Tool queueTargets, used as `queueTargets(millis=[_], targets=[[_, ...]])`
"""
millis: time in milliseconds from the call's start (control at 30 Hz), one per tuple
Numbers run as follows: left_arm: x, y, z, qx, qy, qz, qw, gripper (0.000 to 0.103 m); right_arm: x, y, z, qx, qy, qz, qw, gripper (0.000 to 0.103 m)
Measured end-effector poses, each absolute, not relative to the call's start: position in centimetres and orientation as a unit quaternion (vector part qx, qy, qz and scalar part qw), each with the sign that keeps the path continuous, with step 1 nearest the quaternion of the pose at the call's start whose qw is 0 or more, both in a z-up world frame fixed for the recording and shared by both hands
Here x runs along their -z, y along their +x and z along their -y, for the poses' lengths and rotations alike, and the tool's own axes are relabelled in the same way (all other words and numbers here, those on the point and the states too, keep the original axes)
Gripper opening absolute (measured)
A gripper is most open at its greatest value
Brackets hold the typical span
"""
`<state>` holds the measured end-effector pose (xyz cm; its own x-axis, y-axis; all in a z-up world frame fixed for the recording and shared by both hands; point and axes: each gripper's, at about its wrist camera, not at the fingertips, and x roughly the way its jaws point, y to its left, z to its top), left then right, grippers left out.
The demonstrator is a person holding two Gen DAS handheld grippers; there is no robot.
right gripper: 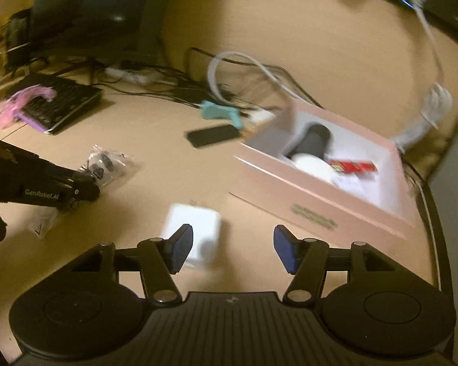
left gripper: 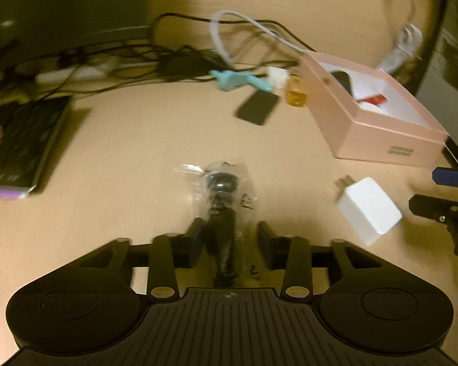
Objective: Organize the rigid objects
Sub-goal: 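Lift the bagged item with left gripper while right gripper moves toward white adapter, then set the bag down and grasp the white plug adapter with the left gripper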
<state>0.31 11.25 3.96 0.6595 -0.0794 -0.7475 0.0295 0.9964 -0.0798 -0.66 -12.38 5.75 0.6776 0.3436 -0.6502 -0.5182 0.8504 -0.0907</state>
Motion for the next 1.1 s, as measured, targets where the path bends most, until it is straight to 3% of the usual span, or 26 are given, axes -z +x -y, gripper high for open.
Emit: queueTargets(millis=[100, 400, 533, 600, 733, 900, 1100], targets=[[-3.9, 1.2, -10.1, 0.060, -0.022, -0.422, 0.904, 0.069, -5.0, 0.0, 14.5, -0.214, -0.108, -0.337, 0.910, 0.059], [-7.9, -0.7, -11.3, 0.044, -0.086, -0.366, 0.925, 0.065, -3.3, 0.3, 15.7, -0.253, -0.044, -0.368, 0.894, 0.059], [-8.9, -1.3, -11.6, 0.041, -0.098, -0.369, 0.923, 0.065, -2.7, 0.5, 12.5, -0.306, -0.048, -0.362, 0.880, 0.060], [-9.0, -1.7, -11.7, 0.046, -0.095, -0.377, 0.920, 0.065, -2.5, 0.5, 10.9, -0.323, -0.042, -0.364, 0.873, 0.066], [-8.4, -1.4, -10.9, 0.078, -0.079, -0.398, 0.911, 0.065, -3.0, -0.2, 9.4, -0.361, -0.032, -0.363, 0.859, 0.066], [-7.4, -0.1, -7.6, 0.110, -0.064, -0.405, 0.906, 0.065, -3.0, -1.8, 12.5, -0.286, -0.060, -0.344, 0.892, 0.066], [-5.6, 2.0, -3.6, 0.116, -0.017, -0.421, 0.899, 0.065, -1.4, -2.2, 17.5, -0.197, -0.021, -0.382, 0.903, 0.066]])
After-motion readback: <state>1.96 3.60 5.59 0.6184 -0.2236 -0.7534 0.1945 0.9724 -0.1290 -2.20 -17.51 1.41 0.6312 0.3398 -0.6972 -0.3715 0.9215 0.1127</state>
